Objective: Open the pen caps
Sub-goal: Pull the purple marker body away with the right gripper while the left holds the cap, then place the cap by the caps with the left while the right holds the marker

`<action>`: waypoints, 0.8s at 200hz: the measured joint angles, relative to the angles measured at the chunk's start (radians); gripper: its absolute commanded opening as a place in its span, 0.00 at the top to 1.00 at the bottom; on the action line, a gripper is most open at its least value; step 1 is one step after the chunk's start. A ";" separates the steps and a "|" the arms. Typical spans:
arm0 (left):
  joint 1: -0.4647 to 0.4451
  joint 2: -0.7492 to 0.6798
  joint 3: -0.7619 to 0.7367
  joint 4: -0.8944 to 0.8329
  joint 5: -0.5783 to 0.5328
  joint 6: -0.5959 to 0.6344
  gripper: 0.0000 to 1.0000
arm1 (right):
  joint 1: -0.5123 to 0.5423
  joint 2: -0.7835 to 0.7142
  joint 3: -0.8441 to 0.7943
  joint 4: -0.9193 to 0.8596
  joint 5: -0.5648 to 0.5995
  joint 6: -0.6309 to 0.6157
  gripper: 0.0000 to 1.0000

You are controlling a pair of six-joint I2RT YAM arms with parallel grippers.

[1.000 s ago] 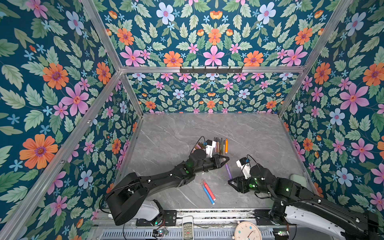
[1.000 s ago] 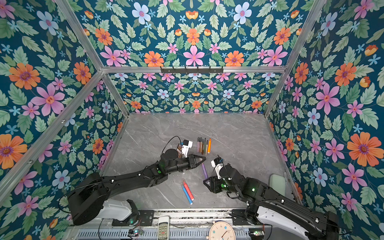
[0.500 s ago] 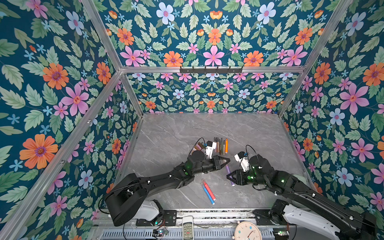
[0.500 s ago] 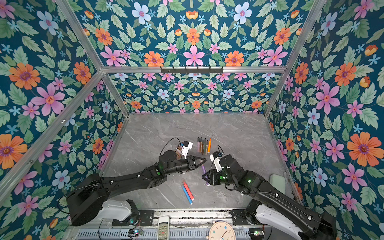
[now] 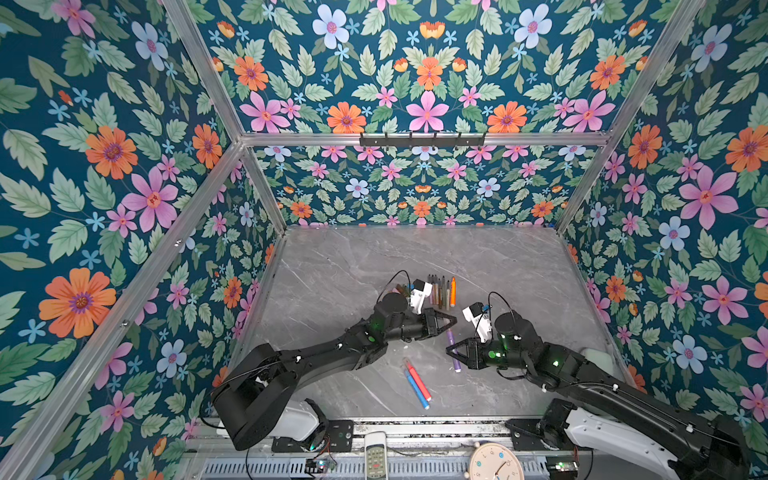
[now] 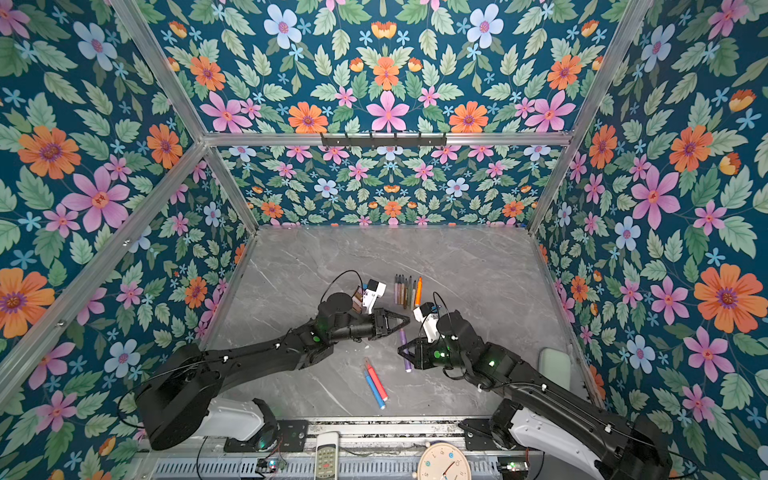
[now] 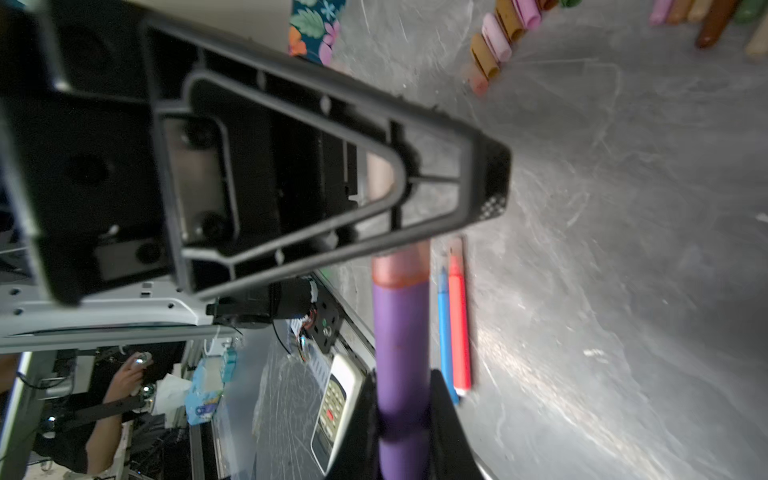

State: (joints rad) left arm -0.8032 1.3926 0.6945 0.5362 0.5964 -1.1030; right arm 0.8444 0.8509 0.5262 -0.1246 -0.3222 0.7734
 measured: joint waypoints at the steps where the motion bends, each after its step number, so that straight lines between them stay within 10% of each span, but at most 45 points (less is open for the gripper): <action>1: 0.005 0.000 0.001 -0.002 0.000 0.002 1.00 | 0.003 -0.003 -0.008 0.004 -0.004 0.005 1.00; 33: 0.219 -0.003 0.119 -0.027 -0.029 0.066 1.00 | 0.063 -0.074 -0.137 -0.110 0.026 0.115 1.00; 160: 0.279 -0.038 -0.150 -0.251 -0.180 0.195 1.00 | -0.190 -0.178 -0.082 -0.412 0.256 -0.049 1.00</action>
State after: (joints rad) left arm -0.5243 1.3548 0.5442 0.2855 0.4164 -0.9081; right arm 0.6544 0.6731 0.4442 -0.5365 -0.0658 0.7246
